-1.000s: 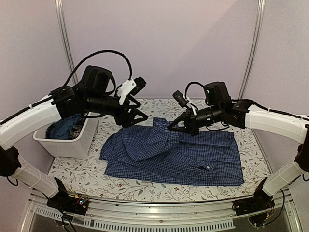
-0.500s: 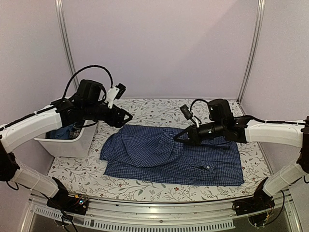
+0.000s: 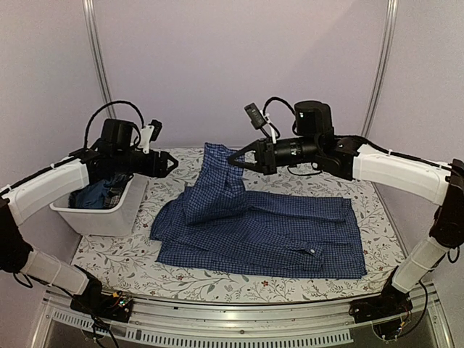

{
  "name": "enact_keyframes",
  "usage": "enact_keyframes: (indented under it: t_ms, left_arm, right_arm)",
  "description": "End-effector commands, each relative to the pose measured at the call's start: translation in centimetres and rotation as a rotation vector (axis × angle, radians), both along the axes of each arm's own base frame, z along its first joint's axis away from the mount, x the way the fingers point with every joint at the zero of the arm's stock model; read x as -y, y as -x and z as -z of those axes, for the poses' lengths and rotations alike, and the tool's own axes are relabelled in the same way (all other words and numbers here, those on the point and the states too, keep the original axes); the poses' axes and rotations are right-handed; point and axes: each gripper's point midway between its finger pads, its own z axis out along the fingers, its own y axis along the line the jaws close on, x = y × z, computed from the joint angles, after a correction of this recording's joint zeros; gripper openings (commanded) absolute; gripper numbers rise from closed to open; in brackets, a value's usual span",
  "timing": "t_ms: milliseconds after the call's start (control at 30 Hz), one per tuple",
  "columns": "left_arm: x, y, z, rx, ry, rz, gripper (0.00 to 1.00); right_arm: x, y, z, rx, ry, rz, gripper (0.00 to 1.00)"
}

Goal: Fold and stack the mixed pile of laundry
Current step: Adjust the rectangle-folded shirt at the center of the board.

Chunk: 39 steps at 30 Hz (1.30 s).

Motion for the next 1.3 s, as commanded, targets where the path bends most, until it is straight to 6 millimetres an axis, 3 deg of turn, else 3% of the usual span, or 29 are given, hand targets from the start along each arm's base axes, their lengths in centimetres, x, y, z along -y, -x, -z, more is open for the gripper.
enact_keyframes:
  t_ms: [0, 400, 533, 600, 733, 833, 900, 1000, 1167, 1267]
  left_arm:
    - [-1.1, -0.6, -1.0, 0.015, 0.048, -0.022, 0.75]
    - [-2.5, -0.9, 0.6, -0.039, 0.023, -0.007, 0.75]
    - [-2.6, -1.2, 1.0, -0.053, 0.011, -0.007, 0.75]
    - [-2.6, -1.4, 1.1, -0.055, 0.012, -0.008, 0.75]
    - [-2.3, -1.9, 1.2, -0.064, 0.024, -0.005, 0.75]
    - [-2.2, -2.3, 1.3, -0.074, 0.023, -0.004, 0.76]
    - [-2.3, -2.7, 1.3, -0.074, 0.020, -0.008, 0.75]
    - [-2.4, -3.0, 1.2, -0.071, 0.018, -0.013, 0.76]
    - [-2.8, -3.1, 1.7, -0.083, 0.014, -0.024, 0.76]
    - [-3.1, -3.1, 2.2, -0.093, 0.011, -0.030, 0.76]
  right_arm:
    - [-2.3, 2.6, 0.6, -0.008, 0.045, -0.109, 0.00]
    - [-7.2, 6.4, 3.1, -0.030, 0.122, -0.247, 0.00]
    - [-7.6, 5.7, 4.3, -0.054, 0.137, -0.223, 0.00]
    - [-7.3, 4.0, 4.7, -0.065, 0.134, -0.181, 0.00]
    - [-4.1, -3.0, 5.9, -0.176, 0.069, 0.002, 0.00]
    - [-1.4, -7.1, 8.5, -0.288, 0.067, 0.150, 0.00]
    - [0.2, -8.8, 10.6, -0.355, 0.076, 0.211, 0.00]
    - [2.3, -10.1, 13.3, -0.438, 0.092, 0.287, 0.00]
    - [6.1, -10.1, 17.8, -0.512, 0.155, 0.398, 0.00]
    - [8.5, -9.7, 18.7, -0.531, 0.148, 0.459, 0.00]
